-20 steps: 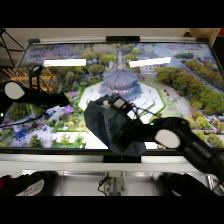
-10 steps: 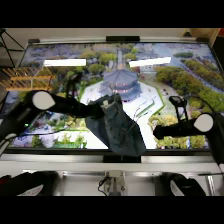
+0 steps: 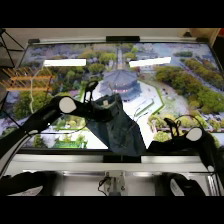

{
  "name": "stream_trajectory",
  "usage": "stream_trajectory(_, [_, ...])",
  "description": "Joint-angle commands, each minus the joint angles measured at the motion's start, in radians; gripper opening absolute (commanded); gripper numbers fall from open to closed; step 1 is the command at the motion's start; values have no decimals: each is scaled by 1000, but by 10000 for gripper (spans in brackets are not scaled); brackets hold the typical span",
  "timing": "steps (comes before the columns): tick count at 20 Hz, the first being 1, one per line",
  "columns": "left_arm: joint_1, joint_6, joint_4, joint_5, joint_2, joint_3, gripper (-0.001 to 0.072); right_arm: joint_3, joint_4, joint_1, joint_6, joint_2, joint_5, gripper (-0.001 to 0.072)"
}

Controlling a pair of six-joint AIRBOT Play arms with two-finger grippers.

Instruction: Fold the shirts.

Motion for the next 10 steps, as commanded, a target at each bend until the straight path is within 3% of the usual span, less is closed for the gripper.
stream_trajectory(1, [-4,2,-6,15,-26,0,210,-52,96,-5,-2,-63,-89,662])
stream_trajectory(3, [-4,4,-5,14,-19,2,82,-52,172,15,-21,-141,-127,662])
stream_trajectory(7, [-3,10,-5,6,11,5,80,-52,299,159,-27,-287,-277,638])
stream_trajectory(8, [-3,11,-4,3,19,5,80,-52,315,186,-19,-305,-318,523])
stream_trajectory(9, [-3,11,-1,3,31,5,80,-52,318,201,2,-310,-355,281])
stream_trajectory(10, [0,11,6,5,44,6,80,-48,322,200,29,-301,-372,108])
